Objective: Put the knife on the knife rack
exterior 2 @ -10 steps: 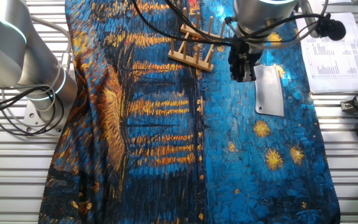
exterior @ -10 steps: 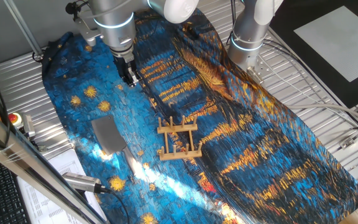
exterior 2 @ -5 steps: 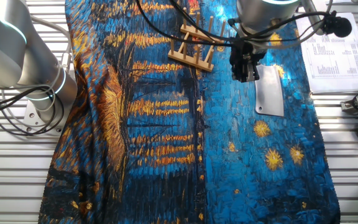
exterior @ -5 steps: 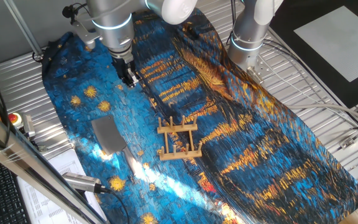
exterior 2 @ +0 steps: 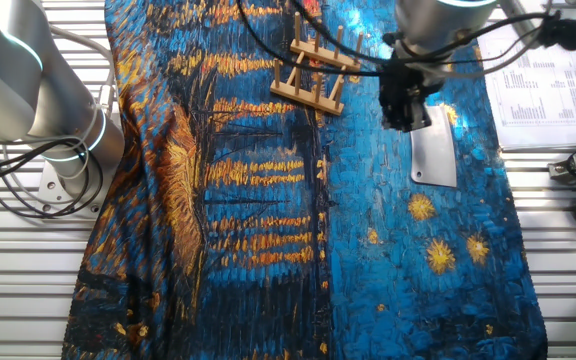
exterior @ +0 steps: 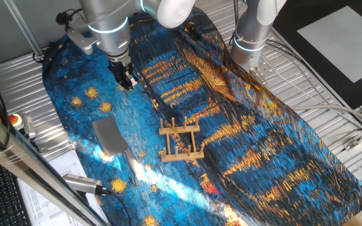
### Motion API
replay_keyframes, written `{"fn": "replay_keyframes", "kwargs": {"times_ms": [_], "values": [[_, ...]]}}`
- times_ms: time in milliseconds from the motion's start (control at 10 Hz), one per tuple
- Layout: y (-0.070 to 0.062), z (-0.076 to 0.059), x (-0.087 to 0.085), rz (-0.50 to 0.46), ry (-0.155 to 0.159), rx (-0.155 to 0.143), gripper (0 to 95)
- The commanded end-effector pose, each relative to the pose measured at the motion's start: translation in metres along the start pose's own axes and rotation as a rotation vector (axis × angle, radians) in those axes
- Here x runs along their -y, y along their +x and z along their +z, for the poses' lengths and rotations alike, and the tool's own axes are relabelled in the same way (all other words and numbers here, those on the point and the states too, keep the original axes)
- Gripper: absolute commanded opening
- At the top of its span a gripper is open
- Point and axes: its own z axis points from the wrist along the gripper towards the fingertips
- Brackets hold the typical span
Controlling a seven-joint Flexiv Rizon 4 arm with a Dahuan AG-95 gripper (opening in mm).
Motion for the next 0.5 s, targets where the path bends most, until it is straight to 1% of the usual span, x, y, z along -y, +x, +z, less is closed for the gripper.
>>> {"fn": "replay_keyframes", "kwargs": {"times_ms": [100, 200, 400, 500], "values": [[0.0002, 0.0011, 0.0006, -0.013, 0.0, -0.001, 0.0], [0.0002, 0.0011, 0.0006, -0.02, 0.007, -0.007, 0.0], [-0.0007, 0.0018, 0.001, -0.012, 0.004, -0.008, 0.0], [-0.0024, 0.0013, 0.0012, -0.024, 0.004, -0.007, 0.0]]}}
